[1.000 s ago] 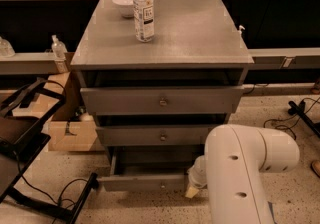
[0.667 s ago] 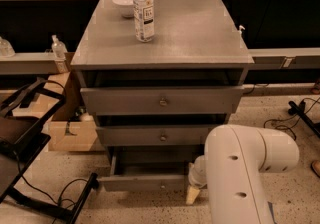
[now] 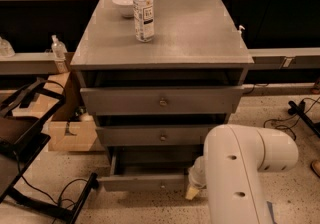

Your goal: Open bottom drawer

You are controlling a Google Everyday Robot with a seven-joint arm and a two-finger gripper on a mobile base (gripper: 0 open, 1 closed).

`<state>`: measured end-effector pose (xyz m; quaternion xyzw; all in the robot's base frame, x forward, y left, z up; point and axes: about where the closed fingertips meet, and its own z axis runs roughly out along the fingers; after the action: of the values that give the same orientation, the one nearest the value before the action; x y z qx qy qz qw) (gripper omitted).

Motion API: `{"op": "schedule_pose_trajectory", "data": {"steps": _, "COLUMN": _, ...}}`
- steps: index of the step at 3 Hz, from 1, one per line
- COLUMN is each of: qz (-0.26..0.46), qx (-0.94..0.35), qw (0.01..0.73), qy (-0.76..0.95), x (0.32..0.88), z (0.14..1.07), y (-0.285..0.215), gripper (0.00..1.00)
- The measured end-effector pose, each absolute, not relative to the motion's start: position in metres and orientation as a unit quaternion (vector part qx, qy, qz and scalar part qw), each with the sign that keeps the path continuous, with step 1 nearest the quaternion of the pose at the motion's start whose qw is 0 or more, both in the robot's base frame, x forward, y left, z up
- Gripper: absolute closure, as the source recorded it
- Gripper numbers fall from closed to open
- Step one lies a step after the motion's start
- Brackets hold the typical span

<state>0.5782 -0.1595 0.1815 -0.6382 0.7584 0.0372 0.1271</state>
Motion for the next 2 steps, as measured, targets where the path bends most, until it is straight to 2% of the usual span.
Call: {"op": "schedule_pose_trajectory", "data": {"steps": 2, "qz": 0.039, "qx": -0.616, "qw": 0.097, "qy": 0.781, "x": 0.546, "z": 0.170, "y": -0.176, "gripper": 0.72}}
